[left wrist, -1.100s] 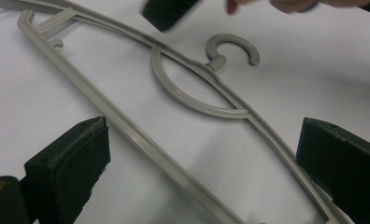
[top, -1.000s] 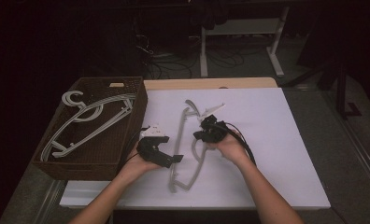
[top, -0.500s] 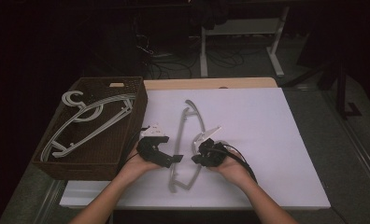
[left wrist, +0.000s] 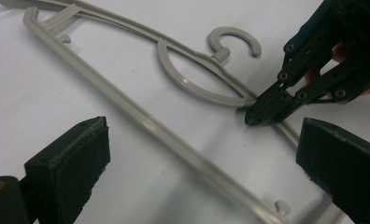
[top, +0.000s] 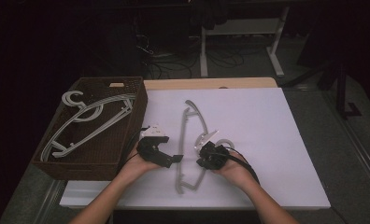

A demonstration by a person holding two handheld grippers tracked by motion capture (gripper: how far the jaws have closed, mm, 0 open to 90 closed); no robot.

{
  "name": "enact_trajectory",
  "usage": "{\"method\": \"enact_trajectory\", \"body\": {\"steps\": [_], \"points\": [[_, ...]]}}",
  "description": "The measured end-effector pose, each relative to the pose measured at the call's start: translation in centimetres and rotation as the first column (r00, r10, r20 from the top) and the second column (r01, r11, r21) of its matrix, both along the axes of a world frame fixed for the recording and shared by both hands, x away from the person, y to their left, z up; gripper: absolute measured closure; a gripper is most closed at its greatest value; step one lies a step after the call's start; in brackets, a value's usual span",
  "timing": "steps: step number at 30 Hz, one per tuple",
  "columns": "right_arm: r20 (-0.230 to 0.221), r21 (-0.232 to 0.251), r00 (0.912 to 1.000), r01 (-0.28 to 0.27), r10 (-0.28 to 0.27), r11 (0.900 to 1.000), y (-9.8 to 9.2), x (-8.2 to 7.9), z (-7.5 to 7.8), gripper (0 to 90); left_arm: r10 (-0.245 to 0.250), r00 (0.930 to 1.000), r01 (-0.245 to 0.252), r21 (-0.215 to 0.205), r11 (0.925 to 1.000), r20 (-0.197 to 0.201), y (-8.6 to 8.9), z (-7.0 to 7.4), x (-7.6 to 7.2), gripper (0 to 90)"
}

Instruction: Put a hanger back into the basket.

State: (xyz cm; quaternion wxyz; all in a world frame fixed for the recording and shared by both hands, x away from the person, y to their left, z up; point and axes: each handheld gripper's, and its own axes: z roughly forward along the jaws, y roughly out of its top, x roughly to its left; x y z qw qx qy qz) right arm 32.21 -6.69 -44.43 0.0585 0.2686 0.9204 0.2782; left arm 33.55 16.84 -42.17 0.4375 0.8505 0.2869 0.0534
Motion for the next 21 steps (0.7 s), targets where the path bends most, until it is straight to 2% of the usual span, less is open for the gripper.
{"method": "enact_trajectory", "body": {"steps": [7,13,16,21], "points": [[0.014,-0.032,0.9975,0.069,-0.069,0.997,-2.9,0.2,0.1,89.2,-0.001,1.0000,0.001,0.005,1.0000,-0.001,0.0,-0.1,0.0,3.1],[0.032,-0.055,0.9886,0.149,-0.147,0.987,-6.0,0.8,0.2,89.2,-0.001,1.0000,0.001,0.006,1.0000,-0.005,-0.1,-0.2,0.0,3.1],[0.043,-0.064,0.9805,0.194,-0.192,0.979,-7.6,1.2,0.2,89.2,-0.001,1.0000,0.001,0.007,1.0000,-0.006,-0.1,-0.2,0.0,3.1],[0.067,-0.086,0.9605,0.275,-0.270,0.957,-10.3,1.9,0.2,89.2,0.001,1.0000,-0.001,0.007,1.0000,-0.007,-0.1,-0.2,0.0,3.1]]}}
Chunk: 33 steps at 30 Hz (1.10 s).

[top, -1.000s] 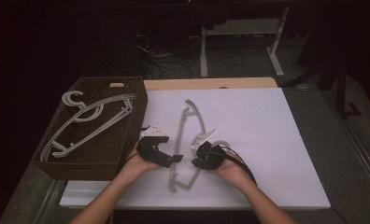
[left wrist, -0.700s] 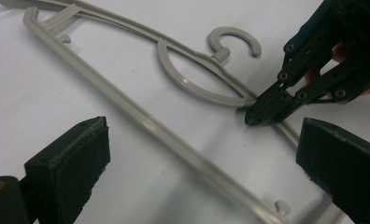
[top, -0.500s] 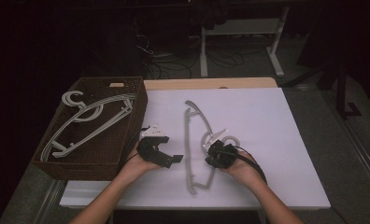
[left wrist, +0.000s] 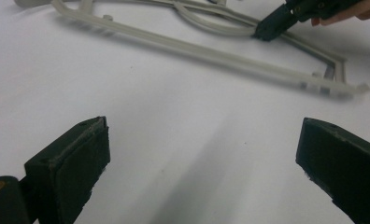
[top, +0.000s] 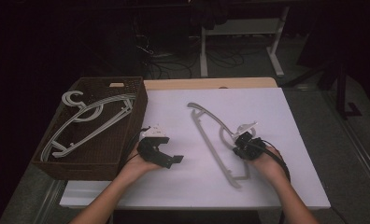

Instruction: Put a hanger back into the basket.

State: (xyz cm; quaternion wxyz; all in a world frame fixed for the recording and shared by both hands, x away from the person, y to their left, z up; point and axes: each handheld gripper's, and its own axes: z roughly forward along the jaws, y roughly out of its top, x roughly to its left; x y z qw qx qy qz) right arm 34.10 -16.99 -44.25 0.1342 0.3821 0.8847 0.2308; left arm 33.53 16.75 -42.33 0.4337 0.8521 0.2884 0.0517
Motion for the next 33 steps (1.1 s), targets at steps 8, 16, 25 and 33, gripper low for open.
{"method": "enact_trajectory", "body": {"steps": [8,16,25,33], "points": [[0.013,0.146,0.9989,0.043,-0.046,0.988,-0.8,0.4,1.4,78.6,0.000,1.0000,0.000,0.000,1.0000,-0.002,0.0,0.0,0.0,3.1],[-0.001,0.240,1.0000,-0.006,0.006,0.971,3.3,1.7,1.8,60.8,-0.001,1.0000,0.001,0.004,1.0000,-0.001,-0.1,0.0,0.0,3.1],[-0.031,0.188,0.9994,0.019,-0.013,0.982,6.5,3.9,0.3,60.5,0.003,1.0000,-0.003,-0.003,1.0000,-0.002,0.1,0.0,0.0,3.2],[-0.024,0.121,0.9996,0.019,-0.016,0.993,7.1,3.6,-0.4,70.5,0.002,1.0000,-0.002,-0.002,1.0000,-0.001,0.0,0.0,0.0,3.2]]}}
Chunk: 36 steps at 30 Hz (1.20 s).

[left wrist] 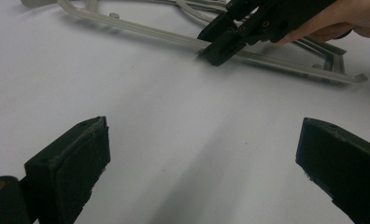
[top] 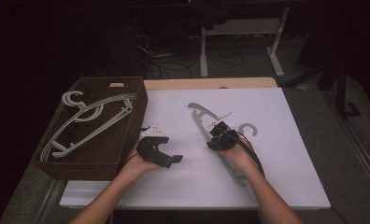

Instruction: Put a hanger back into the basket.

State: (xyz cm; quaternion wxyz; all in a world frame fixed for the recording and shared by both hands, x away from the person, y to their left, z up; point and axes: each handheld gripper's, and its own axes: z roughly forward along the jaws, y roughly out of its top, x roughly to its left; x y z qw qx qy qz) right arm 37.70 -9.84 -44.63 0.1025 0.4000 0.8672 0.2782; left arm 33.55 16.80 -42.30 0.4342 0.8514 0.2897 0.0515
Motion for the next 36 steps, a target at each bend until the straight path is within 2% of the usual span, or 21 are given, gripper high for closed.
{"method": "enact_trajectory", "body": {"steps": [5,10,17,22,24,28,30,31,33,34,35,36], "points": [[0.007,-0.013,1.0000,0.003,-0.003,1.000,0.1,-0.1,0.0,72.2,0.000,1.0000,0.000,0.001,1.0000,0.001,0.0,0.0,0.0,3.2],[0.007,-0.021,1.0000,0.000,0.000,1.000,-0.1,0.0,0.1,79.9,0.001,1.0000,-0.001,0.000,1.0000,0.001,0.0,0.0,0.0,3.2],[0.028,-0.031,0.9955,-0.089,0.090,0.996,-0.3,-0.3,0.1,80.1,0.002,1.0000,-0.002,0.000,1.0000,0.000,0.0,0.0,0.0,3.2],[0.032,-0.018,0.9820,-0.186,0.186,0.982,-0.1,-1.1,0.3,80.1,0.001,1.0000,-0.001,0.002,1.0000,0.000,0.0,0.0,0.0,3.2],[0.035,-0.006,0.9735,-0.226,0.226,0.974,0.1,-1.5,0.4,80.1,0.003,1.0000,-0.003,0.000,1.0000,0.000,0.1,0.0,0.0,3.2],[0.037,0.009,0.9456,-0.324,0.323,0.946,1.0,-2.7,0.6,80.0,0.003,1.0000,-0.003,0.003,1.0000,0.001,0.1,0.1,0.0,3.2],[0.035,0.012,0.9233,-0.383,0.382,0.924,1.5,-3.5,0.6,79.9,0.003,1.0000,-0.003,0.003,1.0000,0.002,0.1,0.1,0.0,3.2],[0.030,0.016,0.9175,-0.397,0.397,0.918,1.6,-3.8,0.6,79.9,0.004,1.0000,-0.004,0.004,1.0000,0.002,0.1,0.1,0.1,3.2],[0.025,0.026,0.8956,-0.445,0.444,0.895,1.9,-4.6,0.5,79.9,0.005,1.0000,-0.005,0.003,1.0000,0.000,0.1,0.1,0.1,3.2],[0.025,0.026,0.8956,-0.445,0.444,0.895,1.9,-4.6,0.5,79.9,0.005,1.0000,-0.005,0.003,1.0000,0.000,0.1,0.1,0.1,3.2],[0.012,0.036,0.8742,-0.486,0.485,0.873,2.1,-5.5,0.5,79.8,0.005,1.0000,-0.005,0.005,1.0000,0.000,0.1,0.1,0.1,3.2],[0.011,0.042,0.8671,-0.498,0.498,0.866,2.1,-5.9,0.5,79.8,0.006,1.0000,-0.006,0.005,1.0000,0.000,0.1,0.1,0.1,3.2]]}}
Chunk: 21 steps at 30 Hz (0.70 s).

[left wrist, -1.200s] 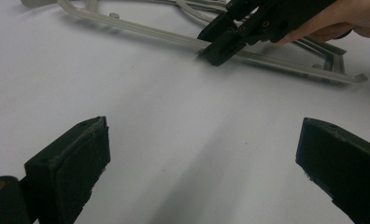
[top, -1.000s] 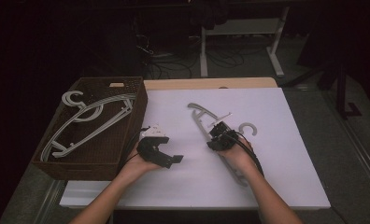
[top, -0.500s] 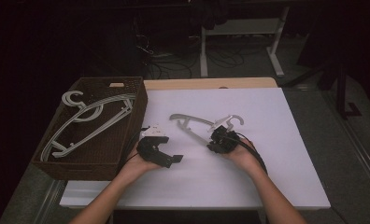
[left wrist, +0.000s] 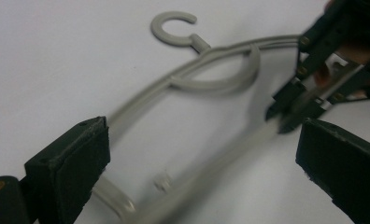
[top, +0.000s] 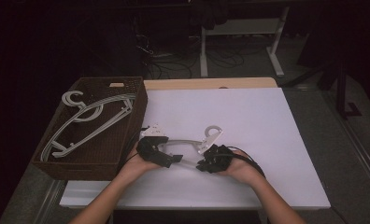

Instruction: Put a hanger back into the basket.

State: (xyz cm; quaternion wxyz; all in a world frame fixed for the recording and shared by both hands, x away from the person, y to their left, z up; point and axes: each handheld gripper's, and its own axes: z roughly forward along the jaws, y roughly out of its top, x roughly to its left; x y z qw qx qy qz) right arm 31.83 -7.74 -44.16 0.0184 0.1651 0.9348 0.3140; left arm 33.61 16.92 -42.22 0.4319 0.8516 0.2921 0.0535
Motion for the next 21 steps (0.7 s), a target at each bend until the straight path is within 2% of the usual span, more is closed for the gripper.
{"method": "enact_trajectory", "body": {"steps": [3,5,8,9,11,14,16,21], "points": [[-0.020,0.000,0.9992,-0.035,0.035,0.999,0.0,-0.8,-0.2,79.6,0.001,1.0000,-0.001,-0.001,1.0000,0.000,0.0,0.0,0.0,3.2],[-0.027,0.002,0.9988,-0.040,0.040,0.999,0.0,-1.2,-0.4,78.7,0.002,1.0000,-0.002,0.000,1.0000,-0.002,0.0,0.0,0.0,3.2],[-0.053,0.046,0.9984,-0.018,0.020,0.999,-0.6,-1.2,0.0,69.6,0.002,1.0000,-0.002,0.001,1.0000,-0.002,0.0,0.0,0.0,3.2],[-0.055,0.058,0.9984,-0.007,0.011,0.998,-0.8,-1.2,0.2,69.1,0.005,1.0000,-0.005,-0.002,1.0000,-0.002,0.0,0.0,0.0,3.2],[-0.050,0.083,0.9984,0.032,-0.028,0.996,-1.7,-1.2,0.8,70.7,0.006,1.0000,-0.006,-0.003,1.0000,-0.002,0.0,0.0,0.0,3.2],[-0.041,0.092,0.9951,0.094,-0.090,0.991,-3.4,-1.1,1.3,77.3,0.006,1.0000,-0.006,-0.002,1.0000,-0.003,0.0,0.0,0.0,3.2],[-0.035,0.078,0.9886,0.149,-0.147,0.986,-5.0,-1.1,1.4,81.4,0.007,1.0000,-0.007,-0.003,1.0000,-0.003,0.0,0.0,0.0,3.2],[-0.023,0.034,0.9707,0.240,-0.239,0.970,-8.0,-1.1,1.0,88.1,0.012,0.9999,-0.012,-0.002,0.9999,-0.005,0.0,0.0,0.1,3.2]]}}
